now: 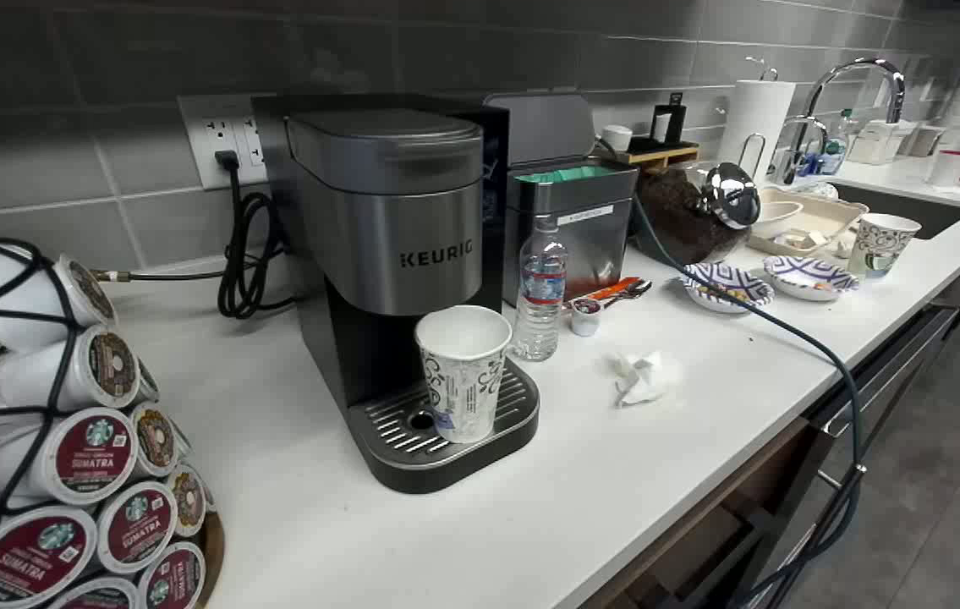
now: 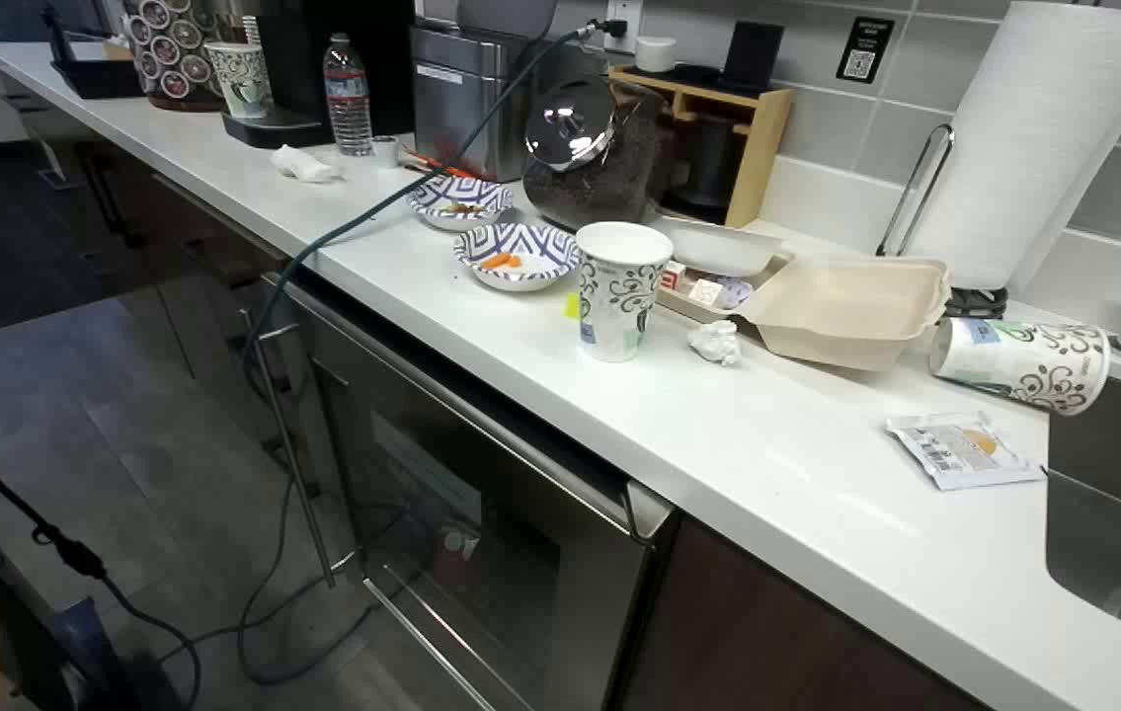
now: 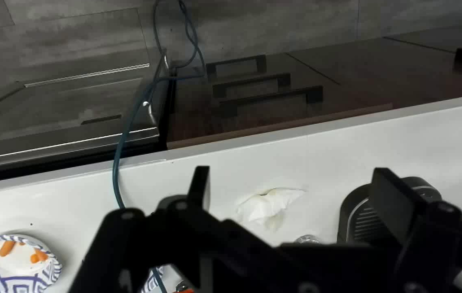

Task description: Move the left plate to the left

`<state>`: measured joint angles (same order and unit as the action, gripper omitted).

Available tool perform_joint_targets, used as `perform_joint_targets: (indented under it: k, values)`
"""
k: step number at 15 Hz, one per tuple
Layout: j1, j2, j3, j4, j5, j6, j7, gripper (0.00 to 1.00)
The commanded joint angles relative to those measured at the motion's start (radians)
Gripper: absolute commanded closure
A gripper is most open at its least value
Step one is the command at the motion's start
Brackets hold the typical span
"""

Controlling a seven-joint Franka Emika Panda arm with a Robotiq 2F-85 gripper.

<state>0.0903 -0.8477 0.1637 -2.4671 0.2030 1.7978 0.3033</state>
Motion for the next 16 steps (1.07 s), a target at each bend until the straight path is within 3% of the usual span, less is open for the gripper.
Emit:
perform_joint_targets:
  k: [1,12,16]
  values:
    - [-0.012,-0.001,0.008,0.002,0.007,-0.003,-0.007,0.0]
    - [-0.012,-0.001,0.008,0.002,0.007,-0.003,-0.007,0.0]
    - [-0.032,0.125,-0.053,-0.05,0.052,0.09,-0.047,0.0]
